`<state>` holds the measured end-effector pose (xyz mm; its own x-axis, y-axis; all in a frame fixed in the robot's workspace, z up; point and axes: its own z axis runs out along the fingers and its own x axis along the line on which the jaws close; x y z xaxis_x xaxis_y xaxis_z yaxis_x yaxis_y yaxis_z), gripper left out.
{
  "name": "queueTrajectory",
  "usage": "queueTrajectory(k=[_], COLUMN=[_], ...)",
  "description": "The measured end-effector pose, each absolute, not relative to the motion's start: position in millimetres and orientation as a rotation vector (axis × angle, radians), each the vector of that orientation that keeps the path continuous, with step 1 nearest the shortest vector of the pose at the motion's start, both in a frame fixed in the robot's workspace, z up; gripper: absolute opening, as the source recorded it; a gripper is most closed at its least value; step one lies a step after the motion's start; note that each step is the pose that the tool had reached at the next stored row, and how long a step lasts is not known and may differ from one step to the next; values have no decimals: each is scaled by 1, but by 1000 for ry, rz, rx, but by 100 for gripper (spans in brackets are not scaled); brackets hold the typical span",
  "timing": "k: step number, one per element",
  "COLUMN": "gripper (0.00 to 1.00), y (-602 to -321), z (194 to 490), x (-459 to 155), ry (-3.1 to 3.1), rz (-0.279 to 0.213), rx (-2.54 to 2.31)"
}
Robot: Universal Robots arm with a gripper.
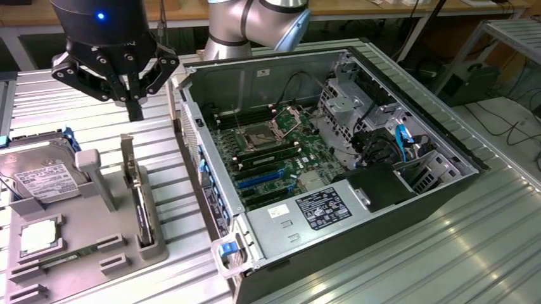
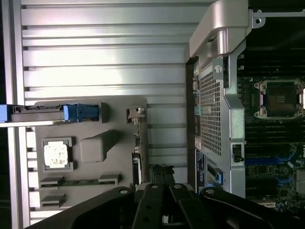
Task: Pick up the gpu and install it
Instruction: 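Reach for the gpu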
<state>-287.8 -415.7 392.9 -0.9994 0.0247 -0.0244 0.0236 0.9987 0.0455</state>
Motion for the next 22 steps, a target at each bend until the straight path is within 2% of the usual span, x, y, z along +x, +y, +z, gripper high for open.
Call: queueTrajectory(k=[22], gripper=[11], y=[-418], z=[393], x=[-316], ry=[3116], rz=[71], rx=[-1])
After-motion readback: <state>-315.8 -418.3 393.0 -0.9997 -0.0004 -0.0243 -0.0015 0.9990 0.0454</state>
